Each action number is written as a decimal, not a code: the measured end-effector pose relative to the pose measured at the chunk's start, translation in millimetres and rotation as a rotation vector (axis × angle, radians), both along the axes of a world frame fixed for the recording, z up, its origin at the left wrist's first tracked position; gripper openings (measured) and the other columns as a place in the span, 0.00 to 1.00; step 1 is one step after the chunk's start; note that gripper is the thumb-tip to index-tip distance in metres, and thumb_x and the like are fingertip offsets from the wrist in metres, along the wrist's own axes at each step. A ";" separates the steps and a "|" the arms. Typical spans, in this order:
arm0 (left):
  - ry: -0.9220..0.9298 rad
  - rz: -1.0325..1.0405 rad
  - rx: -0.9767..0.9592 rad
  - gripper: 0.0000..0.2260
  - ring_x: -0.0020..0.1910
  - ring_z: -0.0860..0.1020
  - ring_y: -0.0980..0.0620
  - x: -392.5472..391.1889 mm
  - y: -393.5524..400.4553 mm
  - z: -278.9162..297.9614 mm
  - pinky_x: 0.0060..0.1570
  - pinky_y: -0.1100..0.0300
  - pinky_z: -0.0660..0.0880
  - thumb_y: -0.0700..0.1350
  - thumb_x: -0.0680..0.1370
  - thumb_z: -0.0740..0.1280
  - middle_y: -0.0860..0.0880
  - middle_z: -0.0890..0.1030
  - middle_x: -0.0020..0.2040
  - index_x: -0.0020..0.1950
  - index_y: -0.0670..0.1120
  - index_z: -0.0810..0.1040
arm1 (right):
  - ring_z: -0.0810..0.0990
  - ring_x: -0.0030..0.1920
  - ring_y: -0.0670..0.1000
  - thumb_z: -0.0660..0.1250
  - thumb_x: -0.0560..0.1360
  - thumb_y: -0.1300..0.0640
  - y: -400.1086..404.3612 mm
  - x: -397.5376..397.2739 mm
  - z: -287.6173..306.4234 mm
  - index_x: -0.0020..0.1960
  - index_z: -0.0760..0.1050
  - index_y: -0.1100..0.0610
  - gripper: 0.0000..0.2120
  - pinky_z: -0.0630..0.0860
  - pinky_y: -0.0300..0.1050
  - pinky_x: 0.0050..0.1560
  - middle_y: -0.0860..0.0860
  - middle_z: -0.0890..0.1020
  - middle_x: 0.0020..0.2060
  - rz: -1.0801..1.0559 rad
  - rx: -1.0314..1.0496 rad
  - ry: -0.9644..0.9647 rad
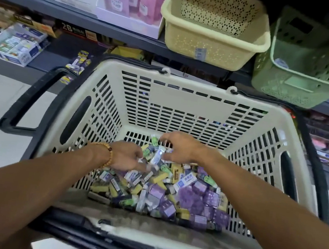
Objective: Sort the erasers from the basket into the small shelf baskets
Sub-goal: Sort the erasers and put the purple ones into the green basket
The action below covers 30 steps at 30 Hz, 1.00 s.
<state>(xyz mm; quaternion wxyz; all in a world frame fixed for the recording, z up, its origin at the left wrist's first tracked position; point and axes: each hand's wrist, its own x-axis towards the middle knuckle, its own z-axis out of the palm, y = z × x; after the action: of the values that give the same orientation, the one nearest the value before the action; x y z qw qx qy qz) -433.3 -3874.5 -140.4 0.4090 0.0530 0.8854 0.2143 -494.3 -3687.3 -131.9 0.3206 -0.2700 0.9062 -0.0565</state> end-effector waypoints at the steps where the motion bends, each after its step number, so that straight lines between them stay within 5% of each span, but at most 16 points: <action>1: 0.092 0.038 -0.031 0.27 0.55 0.78 0.49 -5.3 -1.6 -6.2 0.57 0.55 0.74 0.64 0.75 0.64 0.46 0.79 0.59 0.68 0.49 0.71 | 0.71 0.68 0.57 0.70 0.75 0.45 -4.6 -0.5 -12.3 0.75 0.64 0.57 0.33 0.70 0.51 0.67 0.56 0.72 0.70 0.014 0.023 -0.006; 4: 0.254 0.098 -0.101 0.27 0.62 0.75 0.47 -21.5 -3.7 -25.4 0.62 0.51 0.72 0.58 0.75 0.67 0.46 0.74 0.67 0.70 0.49 0.67 | 0.69 0.69 0.59 0.70 0.73 0.40 -9.9 1.2 -43.9 0.74 0.63 0.59 0.38 0.69 0.54 0.68 0.58 0.70 0.69 -0.002 0.042 0.027; 7: 0.244 0.049 -0.176 0.31 0.65 0.71 0.45 -32.9 3.1 -45.4 0.63 0.48 0.71 0.60 0.73 0.68 0.45 0.72 0.67 0.72 0.49 0.64 | 0.76 0.53 0.56 0.72 0.72 0.40 -4.7 0.8 -59.4 0.61 0.73 0.57 0.26 0.73 0.49 0.50 0.54 0.77 0.51 -0.121 -0.045 -0.005; 9: 0.248 0.045 -0.141 0.29 0.61 0.74 0.47 -37.8 9.4 -53.7 0.58 0.55 0.72 0.59 0.72 0.69 0.47 0.75 0.64 0.70 0.50 0.68 | 0.72 0.43 0.53 0.72 0.74 0.45 -0.5 -3.2 -59.9 0.48 0.73 0.54 0.14 0.68 0.45 0.43 0.50 0.73 0.40 -0.223 -0.142 -0.107; 11: 0.258 0.068 -0.080 0.24 0.53 0.75 0.50 -42.2 13.4 -59.0 0.48 0.62 0.70 0.56 0.72 0.71 0.49 0.78 0.56 0.66 0.50 0.73 | 0.69 0.36 0.52 0.70 0.77 0.52 4.3 -11.9 -54.8 0.39 0.69 0.54 0.13 0.66 0.44 0.39 0.50 0.69 0.34 -0.266 -0.204 -0.224; 15: 0.326 0.231 0.028 0.12 0.48 0.77 0.53 -48.7 16.8 -67.5 0.45 0.67 0.71 0.43 0.74 0.71 0.49 0.81 0.53 0.56 0.49 0.79 | 0.67 0.34 0.51 0.66 0.77 0.58 8.9 -31.2 -38.2 0.41 0.70 0.58 0.07 0.61 0.44 0.35 0.54 0.68 0.34 -0.244 -0.159 -0.308; 18: 0.358 0.490 0.063 0.10 0.42 0.77 0.56 -52.9 11.5 -68.9 0.40 0.68 0.75 0.43 0.73 0.73 0.52 0.80 0.45 0.52 0.50 0.79 | 0.69 0.30 0.50 0.68 0.76 0.59 6.9 -37.9 -41.8 0.39 0.71 0.57 0.09 0.63 0.42 0.31 0.51 0.70 0.30 -0.261 -0.122 -0.248; 20: 0.365 0.603 0.045 0.10 0.43 0.79 0.52 -56.5 2.0 -67.7 0.44 0.63 0.77 0.45 0.71 0.76 0.51 0.80 0.41 0.49 0.48 0.79 | 0.76 0.36 0.50 0.70 0.76 0.58 2.1 -32.7 -51.8 0.43 0.78 0.58 0.04 0.74 0.44 0.39 0.51 0.77 0.31 -0.365 -0.208 -0.142; 23: 0.410 0.505 -0.064 0.13 0.42 0.80 0.48 -54.7 -9.2 -66.3 0.42 0.63 0.74 0.52 0.71 0.74 0.48 0.81 0.37 0.51 0.49 0.77 | 0.77 0.37 0.47 0.70 0.76 0.61 -4.6 -15.2 -68.7 0.47 0.78 0.61 0.03 0.75 0.43 0.60 0.49 0.76 0.28 -0.589 -0.444 -0.036; 26: 0.489 0.219 -0.262 0.28 0.44 0.79 0.46 -45.7 -9.9 -68.5 0.40 0.60 0.73 0.67 0.69 0.68 0.46 0.81 0.46 0.59 0.49 0.72 | 0.79 0.35 0.43 0.68 0.77 0.62 -6.6 -6.2 -75.9 0.47 0.79 0.59 0.01 0.81 0.46 0.52 0.49 0.80 0.31 -0.639 -0.543 0.057; 30: 0.333 0.089 -0.231 0.43 0.62 0.72 0.46 -44.5 -4.7 -69.7 0.57 0.50 0.72 0.72 0.59 0.70 0.48 0.68 0.67 0.67 0.54 0.66 | 0.79 0.35 0.49 0.69 0.77 0.55 -0.3 -1.7 -73.7 0.49 0.78 0.56 0.05 0.78 0.48 0.41 0.49 0.81 0.34 -0.451 -0.441 0.155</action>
<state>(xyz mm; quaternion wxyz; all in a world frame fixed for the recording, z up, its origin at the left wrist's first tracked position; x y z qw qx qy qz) -477.8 -3879.2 -210.2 0.2507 0.0014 0.9609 0.1174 -496.0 -3687.5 -205.6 0.1636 -0.1288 0.9309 -0.3001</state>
